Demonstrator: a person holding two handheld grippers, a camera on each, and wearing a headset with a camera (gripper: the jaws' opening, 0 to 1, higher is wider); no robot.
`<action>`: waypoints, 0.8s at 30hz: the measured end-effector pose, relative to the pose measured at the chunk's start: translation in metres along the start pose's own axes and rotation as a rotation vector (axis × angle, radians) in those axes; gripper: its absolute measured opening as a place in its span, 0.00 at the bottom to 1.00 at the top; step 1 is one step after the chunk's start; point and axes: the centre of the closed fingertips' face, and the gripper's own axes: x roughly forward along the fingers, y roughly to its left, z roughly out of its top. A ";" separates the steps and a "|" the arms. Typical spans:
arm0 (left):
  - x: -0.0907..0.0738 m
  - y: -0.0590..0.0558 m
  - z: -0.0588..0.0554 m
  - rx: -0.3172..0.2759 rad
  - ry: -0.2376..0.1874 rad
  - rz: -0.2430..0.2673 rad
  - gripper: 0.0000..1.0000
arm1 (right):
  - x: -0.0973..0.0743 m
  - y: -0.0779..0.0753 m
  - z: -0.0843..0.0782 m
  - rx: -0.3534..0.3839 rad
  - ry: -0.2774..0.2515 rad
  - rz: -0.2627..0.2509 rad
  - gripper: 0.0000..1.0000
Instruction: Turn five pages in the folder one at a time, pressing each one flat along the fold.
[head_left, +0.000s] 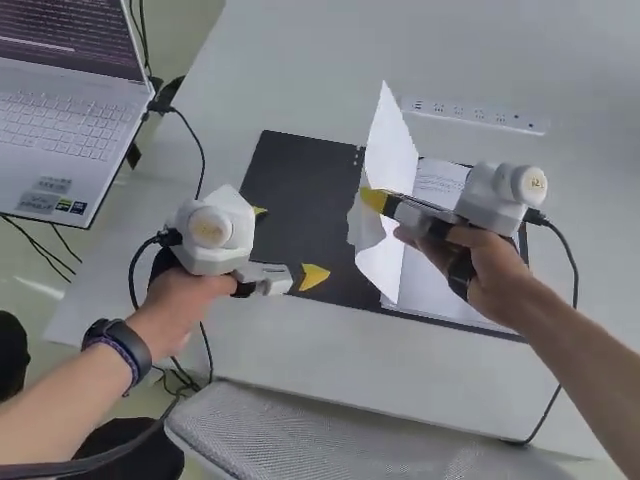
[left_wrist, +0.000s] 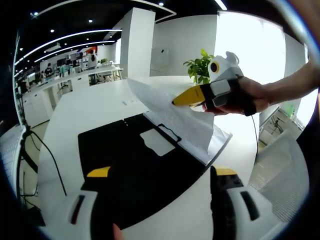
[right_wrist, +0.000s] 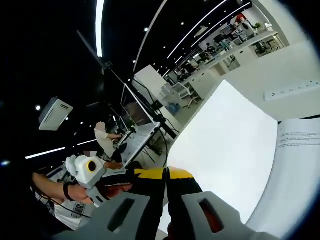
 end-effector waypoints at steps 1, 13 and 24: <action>-0.002 0.000 -0.001 -0.005 -0.002 0.003 0.79 | 0.005 0.000 -0.004 -0.001 0.013 0.001 0.00; -0.027 0.013 -0.016 -0.048 -0.007 0.044 0.79 | 0.050 -0.014 -0.034 0.050 0.090 -0.029 0.00; -0.035 0.015 -0.026 -0.081 -0.006 0.056 0.79 | 0.077 -0.031 -0.068 0.100 0.184 -0.052 0.00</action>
